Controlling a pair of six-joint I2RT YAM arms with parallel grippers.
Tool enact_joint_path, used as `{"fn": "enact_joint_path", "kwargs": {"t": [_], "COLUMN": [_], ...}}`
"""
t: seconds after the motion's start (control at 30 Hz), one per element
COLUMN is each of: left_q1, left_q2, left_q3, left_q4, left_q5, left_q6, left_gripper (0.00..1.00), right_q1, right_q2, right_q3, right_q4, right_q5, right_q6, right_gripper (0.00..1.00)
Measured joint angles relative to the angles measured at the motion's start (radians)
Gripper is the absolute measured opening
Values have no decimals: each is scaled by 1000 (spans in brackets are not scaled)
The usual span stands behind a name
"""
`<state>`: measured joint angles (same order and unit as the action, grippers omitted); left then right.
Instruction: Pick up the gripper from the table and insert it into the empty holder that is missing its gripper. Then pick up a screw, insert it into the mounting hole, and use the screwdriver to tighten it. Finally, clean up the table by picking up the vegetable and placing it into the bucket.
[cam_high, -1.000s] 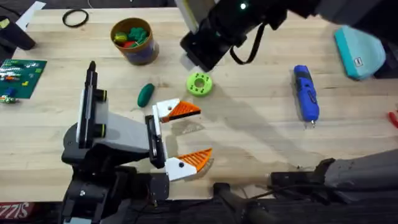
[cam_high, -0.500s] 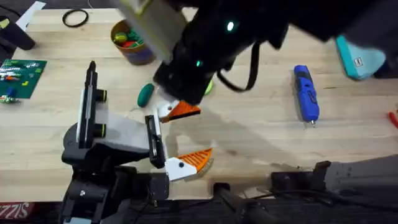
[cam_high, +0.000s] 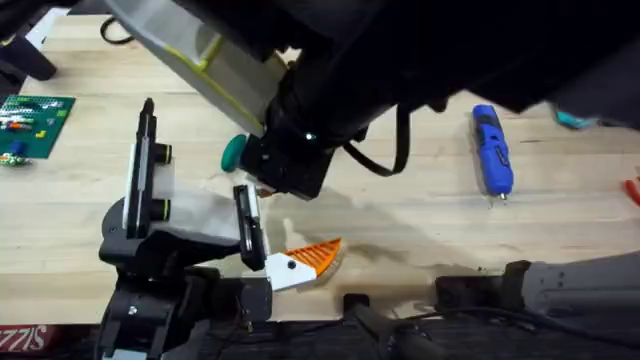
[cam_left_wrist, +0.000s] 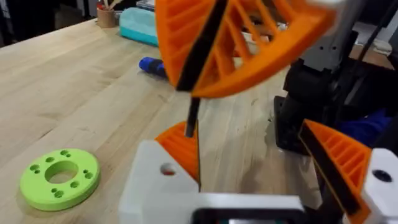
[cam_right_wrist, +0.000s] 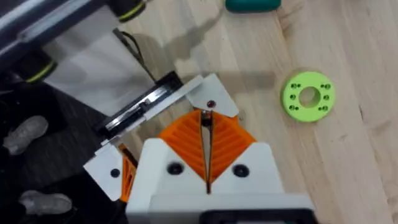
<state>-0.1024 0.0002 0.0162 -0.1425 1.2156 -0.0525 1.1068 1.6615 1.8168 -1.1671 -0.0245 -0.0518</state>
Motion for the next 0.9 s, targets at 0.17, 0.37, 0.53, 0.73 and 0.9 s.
{"fn": "enact_joint_path", "kwargs": {"t": [0.17,0.37,0.53,0.73,0.9], "left_q1": [0,0,0,0,0], "left_q2": [0,0,0,0,0], "left_q3": [0,0,0,0,0], "left_q4": [0,0,0,0,0], "left_q5": [0,0,0,0,0], "left_q6": [0,0,0,0,0], "left_gripper": [986,986,986,986,986], "right_q1": [-13,-13,-13,-13,-13], "right_q2": [0,1,7,35,71], "right_q3": [0,0,0,0,0], "right_q4": [0,1,3,4,3], "right_q5": [7,9,9,9,9], "right_q6": [0,0,0,0,0], "right_gripper": [4,4,4,4,4]}}
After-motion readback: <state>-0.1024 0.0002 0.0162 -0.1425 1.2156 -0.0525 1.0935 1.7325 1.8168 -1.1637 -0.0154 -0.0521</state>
